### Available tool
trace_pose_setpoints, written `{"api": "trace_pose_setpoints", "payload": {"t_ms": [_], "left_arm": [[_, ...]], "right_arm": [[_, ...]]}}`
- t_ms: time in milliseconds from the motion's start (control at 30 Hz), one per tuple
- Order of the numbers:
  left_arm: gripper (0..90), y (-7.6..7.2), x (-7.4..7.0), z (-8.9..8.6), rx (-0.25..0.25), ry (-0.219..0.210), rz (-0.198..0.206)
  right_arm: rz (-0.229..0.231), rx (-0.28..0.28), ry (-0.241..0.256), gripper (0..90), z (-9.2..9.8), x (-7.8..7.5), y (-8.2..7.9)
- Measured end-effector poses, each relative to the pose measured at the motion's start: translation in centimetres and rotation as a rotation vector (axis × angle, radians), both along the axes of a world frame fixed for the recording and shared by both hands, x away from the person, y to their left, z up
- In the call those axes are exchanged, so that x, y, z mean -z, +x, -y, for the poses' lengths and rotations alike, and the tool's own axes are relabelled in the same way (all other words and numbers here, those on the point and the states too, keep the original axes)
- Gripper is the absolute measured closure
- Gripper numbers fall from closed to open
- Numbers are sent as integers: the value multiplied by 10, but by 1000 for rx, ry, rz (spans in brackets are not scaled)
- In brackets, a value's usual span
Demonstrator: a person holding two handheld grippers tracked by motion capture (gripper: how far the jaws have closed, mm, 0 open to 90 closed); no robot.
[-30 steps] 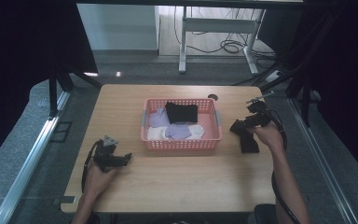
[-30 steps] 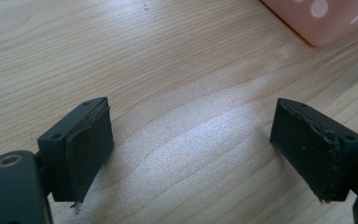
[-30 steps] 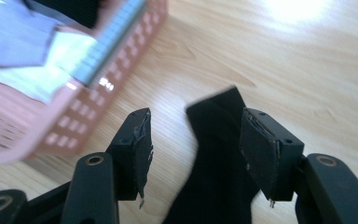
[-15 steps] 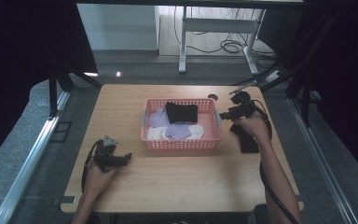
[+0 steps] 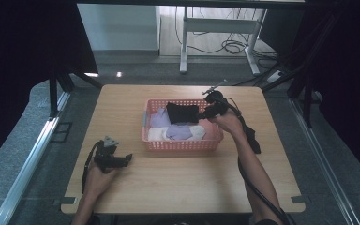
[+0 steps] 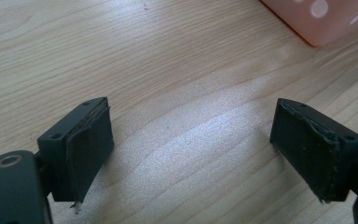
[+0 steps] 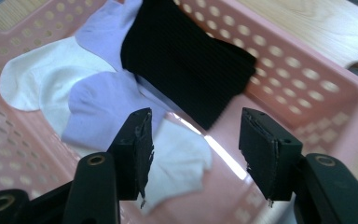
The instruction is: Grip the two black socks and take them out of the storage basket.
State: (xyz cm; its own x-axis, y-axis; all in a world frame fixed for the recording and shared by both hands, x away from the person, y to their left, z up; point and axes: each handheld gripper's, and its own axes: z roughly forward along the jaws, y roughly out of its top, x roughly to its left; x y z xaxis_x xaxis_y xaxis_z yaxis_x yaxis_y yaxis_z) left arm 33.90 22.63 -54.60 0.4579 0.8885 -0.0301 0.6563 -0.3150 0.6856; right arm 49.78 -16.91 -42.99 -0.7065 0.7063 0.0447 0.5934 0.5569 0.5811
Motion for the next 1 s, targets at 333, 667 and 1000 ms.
{"api": "trace_pose_setpoints", "payload": {"t_ms": [333, 667, 1000], "left_arm": [[127, 0, 0, 0, 3, 5, -3], [126, 0, 0, 0, 0, -2, -1], [126, 0, 0, 0, 0, -3, -1]], "right_arm": [[-39, -52, 19, 411, -49, 26, 16], [-77, -89, -2, 391, -90, 51, 31], [-84, -62, -122, 612, -108, 70, 40]]}}
